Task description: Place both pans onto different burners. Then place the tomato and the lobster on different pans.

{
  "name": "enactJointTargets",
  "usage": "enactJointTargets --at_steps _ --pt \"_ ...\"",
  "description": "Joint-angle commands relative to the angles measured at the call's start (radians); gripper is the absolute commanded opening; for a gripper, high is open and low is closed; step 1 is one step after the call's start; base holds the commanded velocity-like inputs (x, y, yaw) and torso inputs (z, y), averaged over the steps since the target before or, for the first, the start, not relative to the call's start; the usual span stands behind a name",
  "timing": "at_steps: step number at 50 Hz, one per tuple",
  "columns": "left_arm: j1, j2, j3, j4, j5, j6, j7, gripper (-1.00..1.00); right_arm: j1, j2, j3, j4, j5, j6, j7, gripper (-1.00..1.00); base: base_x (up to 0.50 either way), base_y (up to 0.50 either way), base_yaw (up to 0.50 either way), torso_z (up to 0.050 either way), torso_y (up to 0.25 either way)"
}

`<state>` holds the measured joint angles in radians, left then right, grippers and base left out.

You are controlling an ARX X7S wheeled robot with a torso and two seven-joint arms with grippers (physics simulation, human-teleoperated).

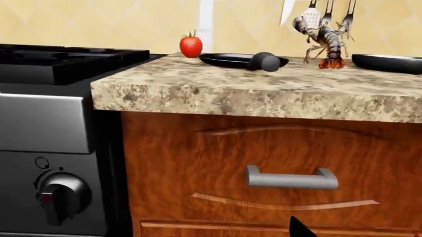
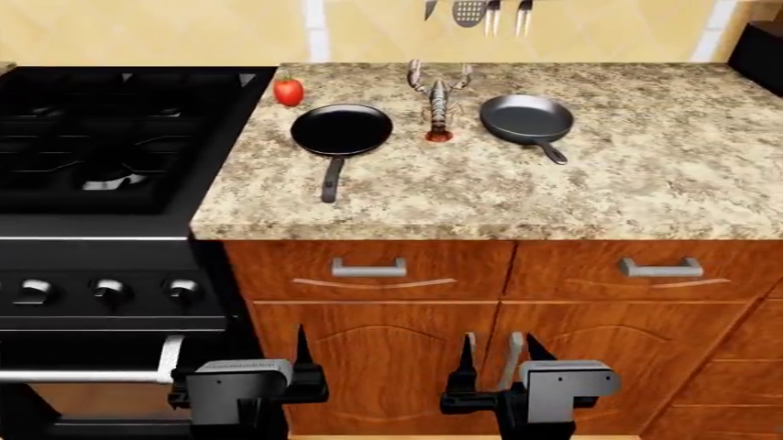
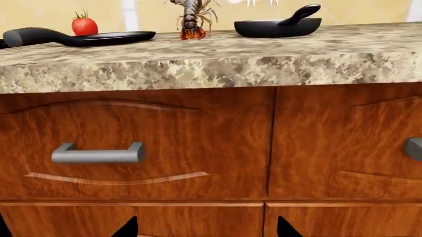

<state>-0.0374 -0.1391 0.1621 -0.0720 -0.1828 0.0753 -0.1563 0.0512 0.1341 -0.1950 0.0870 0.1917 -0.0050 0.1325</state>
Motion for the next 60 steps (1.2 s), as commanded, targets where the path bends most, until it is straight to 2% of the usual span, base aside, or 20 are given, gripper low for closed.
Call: enactJointTargets --at_steps 1,13,17,22,27,34,38,40,46,50,54,60 --pt "0.001 -0.007 0.009 0.006 -0.004 -0.002 -0.011 1.00 0.002 0.006 -0.010 0.005 0.007 -0.003 0.005 1.00 0.00 -0.50 0.00 0.000 0.000" --pt "-0.002 -0.013 0.009 0.011 -0.031 -0.017 -0.017 1.00 0.004 0.011 -0.022 0.016 0.008 -0.007 0.014 1.00 0.00 -0.50 0.00 0.000 0.000" --pt "-0.004 -0.008 0.010 -0.036 -0.031 0.028 -0.010 1.00 0.003 0.013 -0.026 0.014 0.009 -0.005 0.017 1.00 0.00 -0.50 0.00 0.000 0.000" --pt "-0.014 -0.010 -0.009 -0.023 -0.078 -0.019 -0.015 1.00 0.008 0.018 -0.027 0.013 0.029 0.013 0.011 1.00 0.00 -0.25 0.00 0.000 0.000" --pt "-0.023 -0.038 -0.018 0.065 -0.104 -0.144 -0.048 1.00 0.010 0.038 -0.017 -0.059 0.068 0.100 0.015 1.00 0.00 0.00 0.00 0.000 0.000" --pt "-0.043 -0.191 -0.037 0.444 -0.210 -0.569 -0.106 1.00 0.008 0.142 0.014 -0.362 0.096 0.356 0.085 1.00 0.00 0.00 0.00 0.000 0.000" --pt "-0.070 -0.260 -0.104 0.569 -0.343 -0.777 -0.115 1.00 0.016 0.209 0.051 -0.556 0.116 0.513 0.129 1.00 0.00 0.00 0.00 0.000 0.000" --pt "-0.116 -0.276 -0.186 0.620 -0.498 -0.957 -0.147 1.00 0.019 0.220 0.076 -0.602 0.134 0.557 0.146 1.00 0.00 0.00 0.00 0.000 0.000" --pt "-0.121 -0.315 -0.250 0.681 -0.561 -1.034 -0.180 1.00 0.044 0.249 0.106 -0.690 0.178 0.675 0.169 1.00 0.00 0.00 0.00 0.000 0.000" --pt "-0.168 -0.349 -0.335 0.765 -0.648 -1.148 -0.253 1.00 0.078 0.278 0.169 -0.757 0.206 0.758 0.202 1.00 0.00 0.00 0.00 0.000 0.000" --pt "-0.184 -0.387 -0.330 0.826 -0.647 -1.184 -0.283 1.00 0.074 0.298 0.202 -0.823 0.206 0.768 0.221 1.00 0.05 0.00 0.00 0.000 0.000" --pt "-0.164 -0.415 -0.311 0.846 -0.602 -1.152 -0.282 1.00 0.088 0.319 0.207 -0.862 0.203 0.801 0.236 1.00 0.37 0.00 0.00 0.000 0.000"
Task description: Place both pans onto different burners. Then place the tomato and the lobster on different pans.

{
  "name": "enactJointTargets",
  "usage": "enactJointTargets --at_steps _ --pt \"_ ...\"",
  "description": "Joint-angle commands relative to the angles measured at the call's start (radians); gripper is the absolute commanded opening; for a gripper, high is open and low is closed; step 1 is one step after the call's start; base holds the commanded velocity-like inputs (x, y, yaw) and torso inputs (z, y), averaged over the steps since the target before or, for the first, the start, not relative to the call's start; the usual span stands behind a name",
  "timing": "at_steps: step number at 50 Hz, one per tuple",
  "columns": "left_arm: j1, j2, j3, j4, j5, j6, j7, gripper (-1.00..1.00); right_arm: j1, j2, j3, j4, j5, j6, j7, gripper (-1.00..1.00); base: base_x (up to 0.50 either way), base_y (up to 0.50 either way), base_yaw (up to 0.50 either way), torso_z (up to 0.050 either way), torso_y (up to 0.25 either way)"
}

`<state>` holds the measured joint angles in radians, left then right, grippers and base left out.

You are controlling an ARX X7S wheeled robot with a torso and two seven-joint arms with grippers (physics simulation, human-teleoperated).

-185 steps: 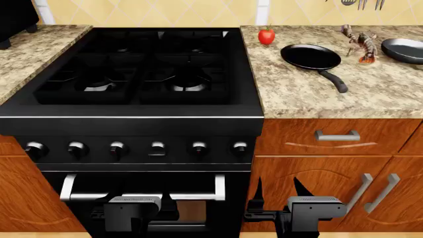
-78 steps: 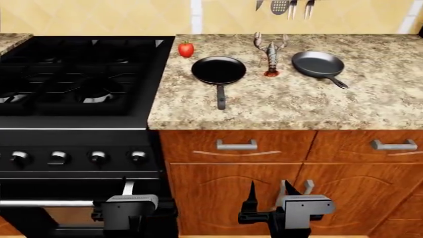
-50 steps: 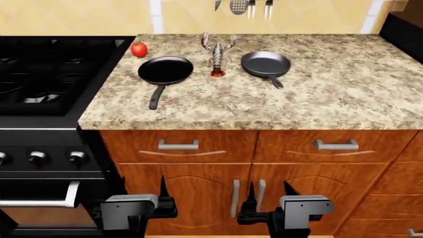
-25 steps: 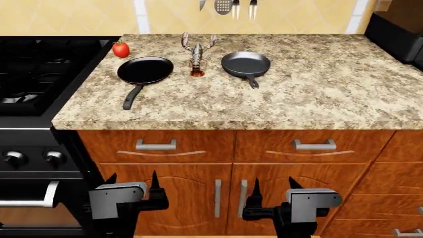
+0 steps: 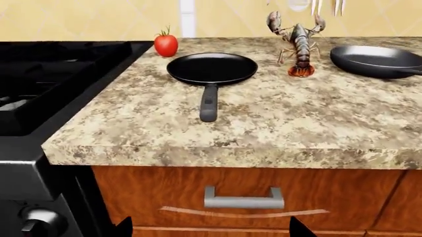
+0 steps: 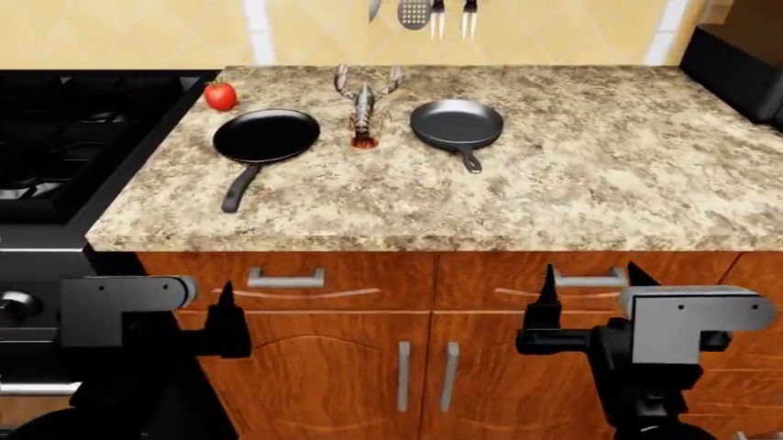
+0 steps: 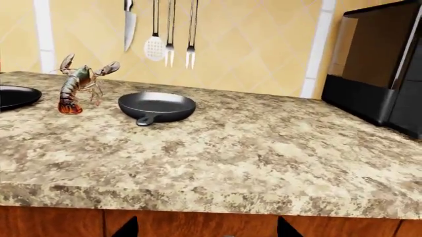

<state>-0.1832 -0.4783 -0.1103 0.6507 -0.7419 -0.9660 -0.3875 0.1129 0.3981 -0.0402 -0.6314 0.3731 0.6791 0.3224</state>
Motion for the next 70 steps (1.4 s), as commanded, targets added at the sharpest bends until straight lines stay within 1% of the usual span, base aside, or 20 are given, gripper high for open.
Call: enactJointTargets --at_steps 1,12,18,23,25,27,28,32,35,41,50,53,56,58,62,66,69,70 --pt "-0.018 -0.078 -0.040 0.129 -0.044 -0.111 -0.051 1.00 0.027 0.057 0.054 -0.147 0.023 0.121 0.048 1.00 0.50 0.00 0.00 0.000 0.000" --pt "-0.049 -0.101 -0.077 0.181 -0.095 -0.160 -0.078 1.00 0.037 0.064 0.059 -0.177 0.038 0.160 0.061 1.00 0.50 0.00 0.00 0.000 0.000" --pt "-0.107 -0.111 -0.135 0.210 -0.197 -0.247 -0.114 1.00 0.065 0.075 0.076 -0.225 0.073 0.229 0.071 1.00 0.50 0.00 0.00 0.000 0.000" --pt "-0.256 -0.135 -0.266 0.216 -0.490 -0.429 -0.237 1.00 0.128 0.094 0.111 -0.303 0.137 0.357 0.087 1.00 0.50 0.00 0.00 0.000 0.000" --pt "-0.332 -0.155 -0.301 0.189 -0.662 -0.483 -0.349 1.00 0.159 0.093 0.142 -0.329 0.176 0.411 0.092 1.00 0.50 0.00 0.00 0.000 0.000" --pt "-0.378 -0.182 -0.296 0.165 -0.782 -0.494 -0.439 1.00 0.190 0.091 0.171 -0.349 0.217 0.468 0.099 1.00 0.50 0.00 0.00 0.000 0.000" --pt "-0.392 -0.192 -0.289 0.160 -0.815 -0.493 -0.468 1.00 0.209 0.090 0.183 -0.357 0.235 0.498 0.103 1.00 0.50 0.00 0.00 0.000 0.000" --pt "-0.443 -0.229 -0.253 0.142 -0.886 -0.486 -0.537 1.00 0.263 0.092 0.211 -0.377 0.284 0.574 0.121 1.00 0.50 0.00 0.00 0.000 0.004" --pt "-0.465 -0.243 -0.235 0.135 -0.897 -0.483 -0.552 1.00 0.280 0.101 0.205 -0.386 0.291 0.588 0.133 1.00 0.50 0.01 0.00 0.000 0.000" --pt "-0.468 -0.250 -0.223 0.136 -0.868 -0.478 -0.531 1.00 0.291 0.104 0.200 -0.381 0.308 0.598 0.143 1.00 0.43 0.03 0.00 0.000 0.000" --pt "-0.462 -0.254 -0.207 0.141 -0.847 -0.465 -0.514 1.00 0.296 0.102 0.219 -0.390 0.350 0.591 0.152 1.00 0.05 0.00 0.00 0.000 0.001" --pt "-0.449 -0.251 -0.206 0.144 -0.828 -0.460 -0.500 1.00 0.296 0.111 0.196 -0.382 0.338 0.593 0.169 1.00 0.13 0.00 0.00 0.000 0.000" --pt "-0.454 -0.244 -0.192 0.130 -0.828 -0.454 -0.499 1.00 0.293 0.096 0.202 -0.369 0.356 0.605 0.181 1.00 0.00 0.00 0.00 0.000 0.000" --pt "-0.452 -0.238 -0.167 0.124 -0.785 -0.460 -0.471 1.00 0.297 0.087 0.214 -0.364 0.372 0.620 0.189 1.00 0.00 0.00 0.00 0.000 0.000" --pt "-0.417 -0.208 -0.100 0.060 -0.634 -0.438 -0.396 1.00 0.297 0.078 0.211 -0.345 0.380 0.620 0.194 1.00 0.00 0.00 0.00 0.000 0.000" --pt "-0.424 -0.190 -0.066 -0.035 -0.629 -0.452 -0.403 1.00 0.293 0.081 0.190 -0.327 0.368 0.602 0.196 1.00 0.00 0.00 0.00 0.000 0.000" --pt "-0.465 -0.186 -0.053 -0.105 -0.697 -0.501 -0.479 1.00 0.285 0.083 0.176 -0.318 0.357 0.583 0.197 1.00 0.00 0.00 0.00 0.000 0.000" --pt "-0.489 -0.184 -0.055 -0.140 -0.758 -0.517 -0.531 1.00 0.282 0.084 0.172 -0.314 0.353 0.577 0.196 1.00 0.00 0.00 0.00 0.000 0.000"
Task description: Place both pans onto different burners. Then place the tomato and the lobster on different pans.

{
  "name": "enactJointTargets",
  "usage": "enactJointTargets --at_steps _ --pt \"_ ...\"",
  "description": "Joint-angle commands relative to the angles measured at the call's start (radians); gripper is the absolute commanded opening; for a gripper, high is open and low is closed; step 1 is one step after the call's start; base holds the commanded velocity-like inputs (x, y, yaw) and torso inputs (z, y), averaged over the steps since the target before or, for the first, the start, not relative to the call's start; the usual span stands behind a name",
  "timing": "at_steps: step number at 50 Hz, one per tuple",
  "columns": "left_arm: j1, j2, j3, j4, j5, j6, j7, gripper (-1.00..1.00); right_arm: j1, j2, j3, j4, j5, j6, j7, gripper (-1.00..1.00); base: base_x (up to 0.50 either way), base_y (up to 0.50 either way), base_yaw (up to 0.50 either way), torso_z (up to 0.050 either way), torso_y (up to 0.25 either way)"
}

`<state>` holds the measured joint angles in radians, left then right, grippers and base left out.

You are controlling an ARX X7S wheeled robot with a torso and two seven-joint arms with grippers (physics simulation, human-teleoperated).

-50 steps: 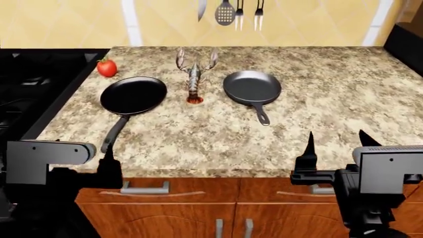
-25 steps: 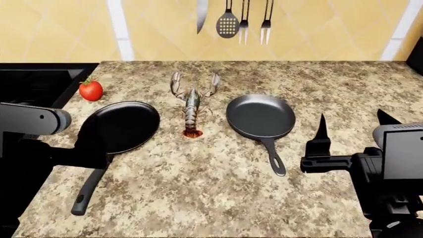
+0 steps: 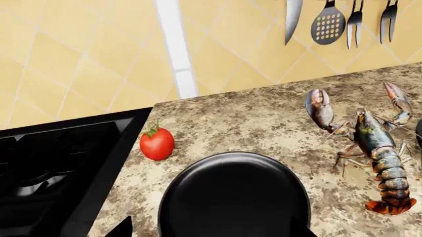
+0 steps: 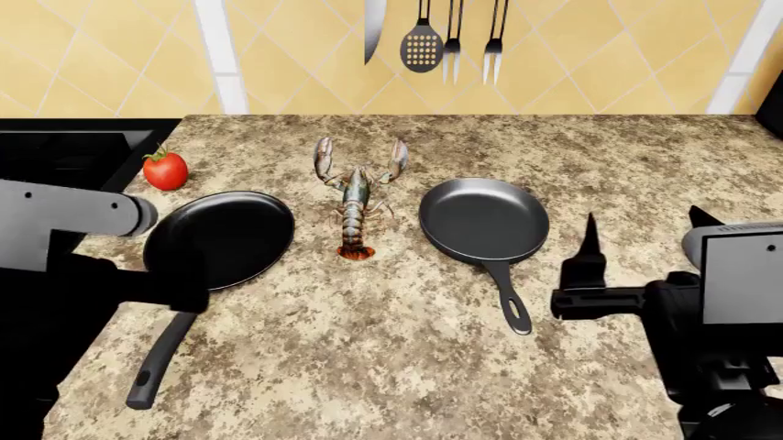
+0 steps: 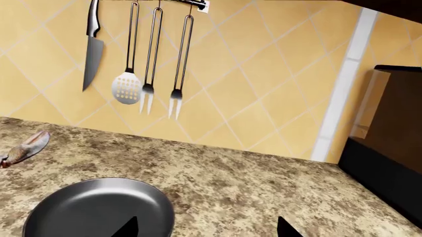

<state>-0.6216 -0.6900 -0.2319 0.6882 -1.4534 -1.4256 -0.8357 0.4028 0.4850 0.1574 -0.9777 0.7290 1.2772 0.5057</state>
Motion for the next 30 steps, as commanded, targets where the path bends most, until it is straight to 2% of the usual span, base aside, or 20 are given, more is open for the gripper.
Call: enactJointTargets --at_steps 1,5,12,15,18,30 --pt "-0.052 0.029 0.068 -0.194 -0.079 -0.062 -0.113 1.00 -0.012 -0.001 -0.030 0.036 -0.009 -0.030 0.012 1.00 0.00 0.00 0.00 0.000 0.000" --pt "-0.033 0.023 0.103 -0.228 -0.174 -0.077 -0.200 1.00 -0.031 0.007 -0.067 0.065 -0.044 -0.085 -0.001 1.00 0.00 0.00 0.00 0.000 0.000" --pt "0.057 0.018 0.109 -0.198 -0.148 -0.053 -0.187 1.00 -0.054 0.013 -0.095 0.106 -0.078 -0.154 -0.022 1.00 0.00 0.00 0.00 0.000 0.000" --pt "0.062 0.009 0.120 -0.205 -0.189 -0.052 -0.218 1.00 -0.060 0.014 -0.105 0.117 -0.089 -0.173 -0.027 1.00 0.00 0.00 0.00 0.000 0.000" --pt "0.075 0.007 0.131 -0.211 -0.166 -0.048 -0.204 1.00 -0.060 0.014 -0.111 0.121 -0.090 -0.178 -0.028 1.00 0.00 0.00 0.00 0.000 0.000" --pt "-0.004 0.015 0.230 -0.300 -0.169 -0.057 -0.229 1.00 -0.065 0.015 -0.129 0.137 -0.096 -0.197 -0.032 1.00 0.00 0.00 0.00 0.000 0.000"
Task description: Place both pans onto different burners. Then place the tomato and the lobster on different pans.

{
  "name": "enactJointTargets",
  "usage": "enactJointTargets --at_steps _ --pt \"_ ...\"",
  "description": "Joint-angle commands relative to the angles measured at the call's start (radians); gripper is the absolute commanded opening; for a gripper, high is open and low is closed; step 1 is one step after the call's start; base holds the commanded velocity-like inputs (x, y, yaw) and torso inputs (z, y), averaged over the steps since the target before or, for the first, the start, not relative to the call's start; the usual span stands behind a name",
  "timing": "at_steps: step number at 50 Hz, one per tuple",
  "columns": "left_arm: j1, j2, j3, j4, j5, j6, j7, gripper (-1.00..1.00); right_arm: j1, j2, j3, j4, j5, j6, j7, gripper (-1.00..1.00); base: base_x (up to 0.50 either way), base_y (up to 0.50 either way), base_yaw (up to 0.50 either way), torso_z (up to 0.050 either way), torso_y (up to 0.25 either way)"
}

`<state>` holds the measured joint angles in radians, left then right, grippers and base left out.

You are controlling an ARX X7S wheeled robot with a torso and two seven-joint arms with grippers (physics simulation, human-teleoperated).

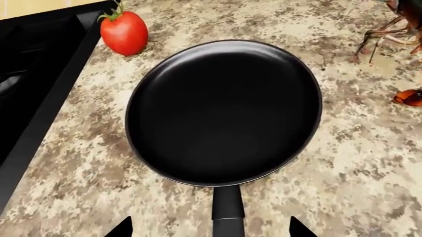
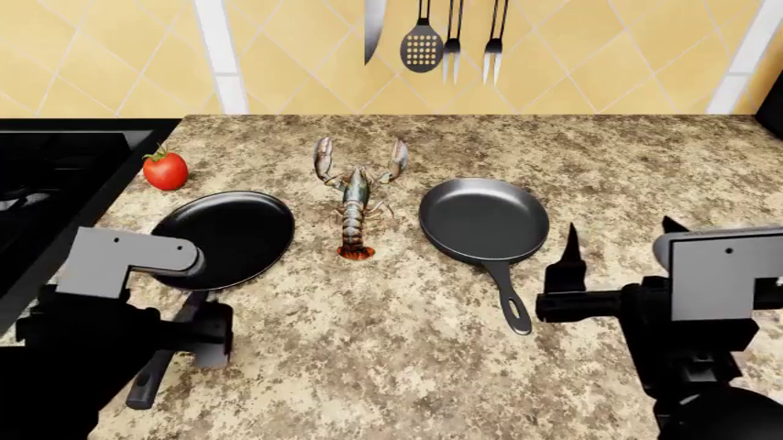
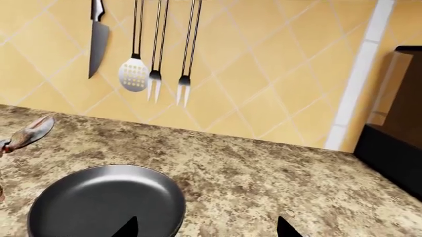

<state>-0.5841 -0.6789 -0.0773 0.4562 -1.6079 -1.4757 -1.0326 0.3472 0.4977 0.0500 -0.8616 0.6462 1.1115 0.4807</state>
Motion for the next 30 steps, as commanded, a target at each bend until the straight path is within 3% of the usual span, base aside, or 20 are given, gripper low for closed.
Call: enactJointTargets --at_steps 1,30 --pt "-0.048 0.005 0.083 -0.071 -0.019 -0.007 -0.036 1.00 -0.009 0.002 -0.022 0.024 -0.014 -0.034 -0.007 1.00 0.00 0.00 0.00 0.000 0.000" --pt "-0.135 0.021 0.238 -0.175 0.104 0.031 0.034 1.00 -0.034 0.013 -0.041 0.017 -0.017 -0.067 -0.007 1.00 0.00 0.00 0.00 0.000 0.000"
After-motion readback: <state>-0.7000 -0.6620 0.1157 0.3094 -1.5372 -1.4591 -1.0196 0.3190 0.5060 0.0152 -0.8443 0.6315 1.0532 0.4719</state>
